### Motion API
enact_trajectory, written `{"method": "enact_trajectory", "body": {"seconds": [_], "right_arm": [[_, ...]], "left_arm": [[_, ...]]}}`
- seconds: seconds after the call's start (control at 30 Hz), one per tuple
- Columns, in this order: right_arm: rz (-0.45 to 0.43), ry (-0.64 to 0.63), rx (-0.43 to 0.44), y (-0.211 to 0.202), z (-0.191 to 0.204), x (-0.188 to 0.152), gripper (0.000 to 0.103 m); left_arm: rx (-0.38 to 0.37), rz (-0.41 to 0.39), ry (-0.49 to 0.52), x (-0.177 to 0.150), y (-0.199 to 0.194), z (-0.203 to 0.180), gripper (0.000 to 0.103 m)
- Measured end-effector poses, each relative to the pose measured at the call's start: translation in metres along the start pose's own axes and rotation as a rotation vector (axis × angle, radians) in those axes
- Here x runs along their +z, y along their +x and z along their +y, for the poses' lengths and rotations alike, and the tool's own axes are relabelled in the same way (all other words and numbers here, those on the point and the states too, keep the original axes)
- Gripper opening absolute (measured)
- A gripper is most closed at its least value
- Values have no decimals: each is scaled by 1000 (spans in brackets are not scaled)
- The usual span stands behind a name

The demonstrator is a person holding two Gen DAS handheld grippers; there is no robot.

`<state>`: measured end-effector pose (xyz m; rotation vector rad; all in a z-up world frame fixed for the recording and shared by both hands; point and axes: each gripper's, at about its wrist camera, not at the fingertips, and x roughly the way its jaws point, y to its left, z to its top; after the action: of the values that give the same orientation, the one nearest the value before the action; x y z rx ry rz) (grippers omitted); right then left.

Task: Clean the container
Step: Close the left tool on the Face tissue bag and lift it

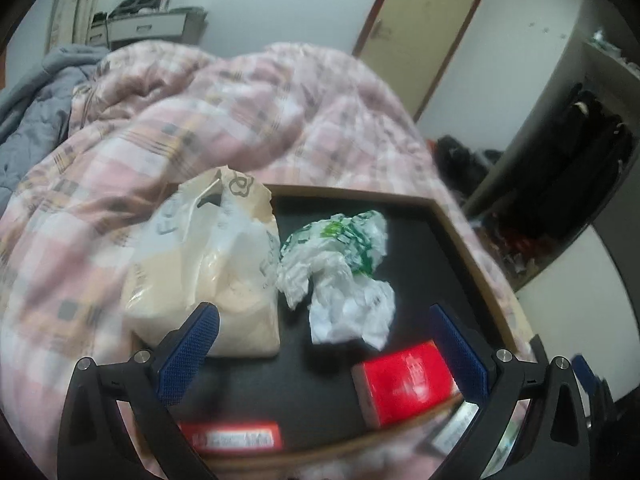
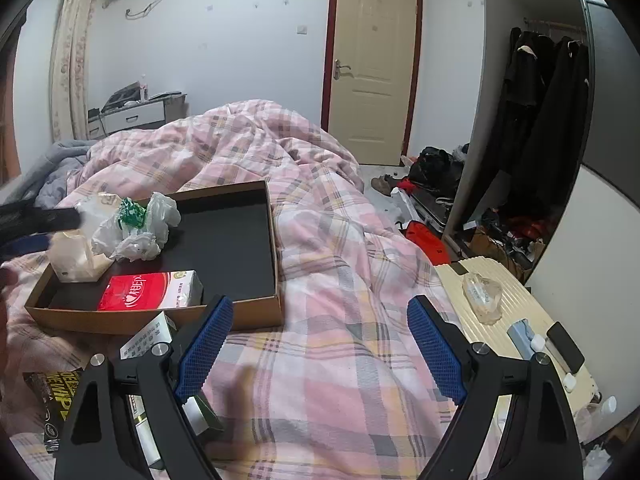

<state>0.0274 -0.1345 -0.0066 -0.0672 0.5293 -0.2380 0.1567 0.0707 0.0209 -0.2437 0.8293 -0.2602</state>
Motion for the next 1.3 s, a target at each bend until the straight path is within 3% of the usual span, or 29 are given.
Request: {"method": "enact_trajectory", "body": {"seconds": [0.13, 0.3, 0.43, 0.63, 0.7, 0.9, 1.0, 1.13, 1.2, 1.23, 1.3], "right_arm": [[1, -12, 1, 0, 2, -1, 88], [-4, -23, -1, -1, 4, -1, 88], [-3, -24, 0, -1, 4, -1, 88], [-2, -26, 1, -1, 4, -1, 88], [-3, -24, 1, -1, 4, -1, 88], [-3, -26, 1, -1, 5, -1, 88], [-2, -25, 2, 0, 4, -1, 88], [-3, -25, 1, 0, 5, -1, 88], [-2, -25, 2, 0, 4, -1, 88], [-2, -25, 2, 0, 4, -1, 88], [-3, -26, 2, 0, 4, -1, 88]], "left_arm": [[29, 35, 32, 4, 19, -5, 103], [21, 15, 34, 2, 20, -8, 103], [90, 33, 60, 1, 15, -18, 102], [76, -93, 64, 6, -19, -30, 103], [106, -132, 85, 9, -25, -30, 103], [200, -135, 88, 19, -18, -7, 103], [226, -86, 77, 22, 0, 10, 103], [202, 61, 68, 15, 36, 25, 103], [226, 100, 111, 8, 49, 26, 102], [247, 101, 137, 5, 52, 24, 98], [282, 115, 166, 0, 55, 24, 69]]}}
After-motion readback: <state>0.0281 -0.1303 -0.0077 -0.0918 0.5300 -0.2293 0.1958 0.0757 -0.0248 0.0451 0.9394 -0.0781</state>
